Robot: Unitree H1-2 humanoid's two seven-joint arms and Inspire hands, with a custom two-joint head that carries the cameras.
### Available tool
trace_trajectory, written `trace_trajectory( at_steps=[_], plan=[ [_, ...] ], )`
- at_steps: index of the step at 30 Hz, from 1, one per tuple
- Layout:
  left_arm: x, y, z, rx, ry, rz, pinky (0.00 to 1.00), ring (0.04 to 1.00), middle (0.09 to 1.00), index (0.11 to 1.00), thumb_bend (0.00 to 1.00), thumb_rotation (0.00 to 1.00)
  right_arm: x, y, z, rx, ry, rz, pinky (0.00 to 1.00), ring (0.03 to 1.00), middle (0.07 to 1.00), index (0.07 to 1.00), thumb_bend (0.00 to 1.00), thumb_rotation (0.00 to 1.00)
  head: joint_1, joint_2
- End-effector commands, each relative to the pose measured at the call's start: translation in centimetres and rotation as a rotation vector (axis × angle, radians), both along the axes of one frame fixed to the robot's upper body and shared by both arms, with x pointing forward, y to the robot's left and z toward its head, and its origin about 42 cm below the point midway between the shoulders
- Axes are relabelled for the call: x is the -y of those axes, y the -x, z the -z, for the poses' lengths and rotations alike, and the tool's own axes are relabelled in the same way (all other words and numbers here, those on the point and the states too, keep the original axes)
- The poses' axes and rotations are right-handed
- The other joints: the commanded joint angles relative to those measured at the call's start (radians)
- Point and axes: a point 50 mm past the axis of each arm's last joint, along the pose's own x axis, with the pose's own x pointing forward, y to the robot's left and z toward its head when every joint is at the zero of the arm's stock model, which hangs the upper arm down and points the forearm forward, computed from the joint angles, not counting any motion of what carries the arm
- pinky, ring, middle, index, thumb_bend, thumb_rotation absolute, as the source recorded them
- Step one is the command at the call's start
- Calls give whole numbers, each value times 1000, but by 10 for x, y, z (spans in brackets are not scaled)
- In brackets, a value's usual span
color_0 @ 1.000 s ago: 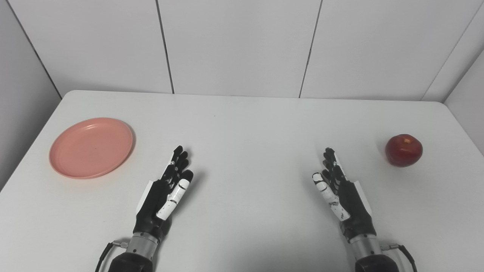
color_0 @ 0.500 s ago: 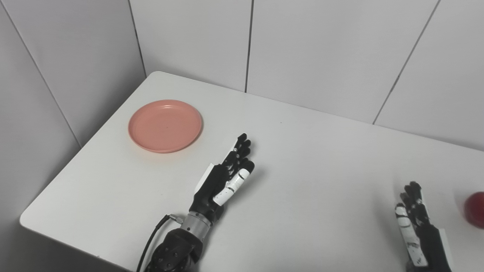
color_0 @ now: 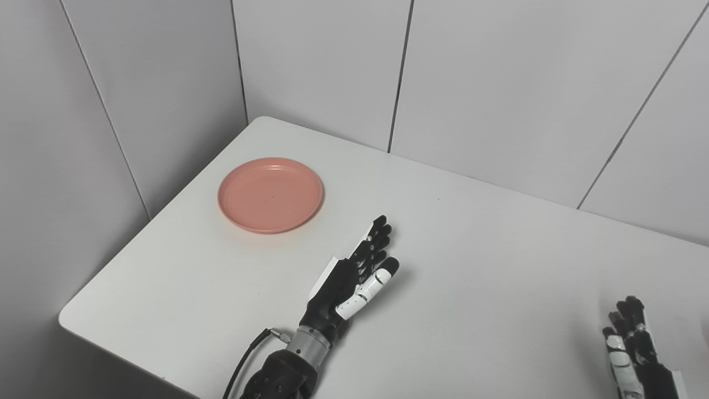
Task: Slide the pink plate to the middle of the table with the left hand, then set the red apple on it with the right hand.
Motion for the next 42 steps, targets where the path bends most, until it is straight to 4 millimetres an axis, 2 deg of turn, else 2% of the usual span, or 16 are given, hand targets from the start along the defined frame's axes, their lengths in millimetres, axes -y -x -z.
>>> trace_trajectory(
  at_steps=[1, 6, 10, 15, 20, 25, 33, 36, 42],
  plan=[
    [-5, -2, -22, 104, -26, 6, 1000, 1000, 1000, 1000, 661, 683, 5, 12, 11, -13, -12, 13, 1000, 1000, 1000, 1000, 630, 717, 5, -9],
    [-12, -6, -45, 158, -66, -7, 1000, 1000, 1000, 1000, 640, 736, 5, 13, 11, -7, -13, 13, 1000, 1000, 1000, 1000, 590, 731, 21, -15],
    [-21, -16, -57, 180, -94, -1, 1000, 1000, 1000, 1000, 592, 730, 6, 13, 14, 8, -32, 9, 1000, 1000, 1000, 1000, 593, 720, 32, -33],
    [-37, -26, -73, 192, -148, -29, 1000, 1000, 1000, 1000, 621, 741, 4, 13, 15, 0, -32, 21, 1000, 1000, 1000, 1000, 577, 721, 45, -50],
    [-53, -34, -86, 222, -204, -77, 1000, 1000, 1000, 1000, 601, 801, 3, 11, 17, -10, -42, 25, 1000, 1000, 1000, 1000, 604, 724, 44, -63],
    [-71, -45, -96, 248, -256, -128, 1000, 1000, 1000, 1000, 624, 861, 3, 11, 19, -10, -42, 29, 1000, 1000, 1000, 1000, 615, 726, 43, -69],
    [-106, -70, -99, 271, -301, -181, 978, 986, 998, 994, 726, 844, 4, 12, 19, -13, -46, 26, 1000, 997, 1000, 1000, 622, 711, 35, -69],
    [-116, -77, -98, 264, -315, -200, 952, 981, 1000, 992, 733, 823, 5, 12, 20, -17, -42, 21, 1000, 1000, 1000, 1000, 622, 713, 30, -71],
    [-137, -86, -92, 243, -344, -240, 973, 995, 1000, 986, 737, 815, 5, 12, 20, -17, -34, 19, 1000, 990, 1000, 1000, 640, 712, 32, -70]
  ],
)
